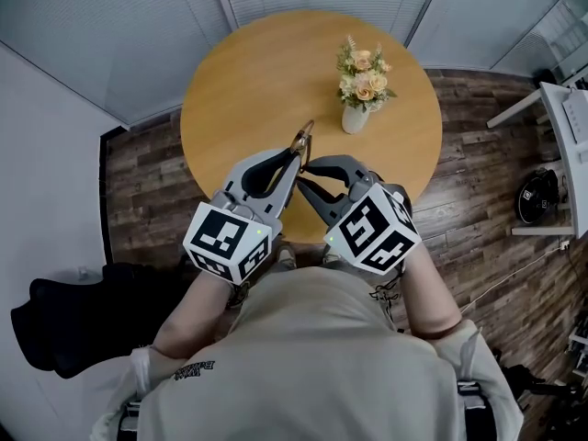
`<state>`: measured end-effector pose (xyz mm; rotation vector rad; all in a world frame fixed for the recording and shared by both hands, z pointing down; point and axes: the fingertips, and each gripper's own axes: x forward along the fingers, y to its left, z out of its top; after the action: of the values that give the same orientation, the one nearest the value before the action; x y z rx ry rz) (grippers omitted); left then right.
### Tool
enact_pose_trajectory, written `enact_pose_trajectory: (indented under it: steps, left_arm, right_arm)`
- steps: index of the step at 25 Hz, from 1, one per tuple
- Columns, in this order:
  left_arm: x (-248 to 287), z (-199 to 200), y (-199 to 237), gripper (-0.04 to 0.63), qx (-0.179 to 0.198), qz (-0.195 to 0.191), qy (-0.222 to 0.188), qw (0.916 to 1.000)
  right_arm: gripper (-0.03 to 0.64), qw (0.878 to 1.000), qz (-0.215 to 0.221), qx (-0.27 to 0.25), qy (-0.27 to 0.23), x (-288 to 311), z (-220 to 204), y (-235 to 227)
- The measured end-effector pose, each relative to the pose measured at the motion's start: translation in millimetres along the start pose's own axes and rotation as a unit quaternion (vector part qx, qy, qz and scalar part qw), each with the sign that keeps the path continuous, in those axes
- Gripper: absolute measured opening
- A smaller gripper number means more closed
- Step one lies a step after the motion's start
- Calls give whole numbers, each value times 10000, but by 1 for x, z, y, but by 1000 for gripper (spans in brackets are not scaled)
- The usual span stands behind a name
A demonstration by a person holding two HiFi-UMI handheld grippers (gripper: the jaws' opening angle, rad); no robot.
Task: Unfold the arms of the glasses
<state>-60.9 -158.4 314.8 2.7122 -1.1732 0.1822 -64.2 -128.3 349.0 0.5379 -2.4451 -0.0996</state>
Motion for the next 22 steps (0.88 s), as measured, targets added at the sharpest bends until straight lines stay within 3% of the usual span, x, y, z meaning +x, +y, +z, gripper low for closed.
enact_pose_trajectory:
  steps: [10, 16, 22]
  left_arm:
    - [1, -6, -3, 41, -18, -62, 45, 10000]
    - [-4, -6, 26, 41, 268, 345, 73, 9990]
    - [-14, -17, 52, 41, 313, 664, 237, 9970]
  right_arm:
    - [38, 9999, 25, 98, 140, 9, -6, 2]
    - [38, 9994, -48, 338, 33, 5, -11, -9]
    - [38, 9970, -216, 717, -218, -9, -14, -24]
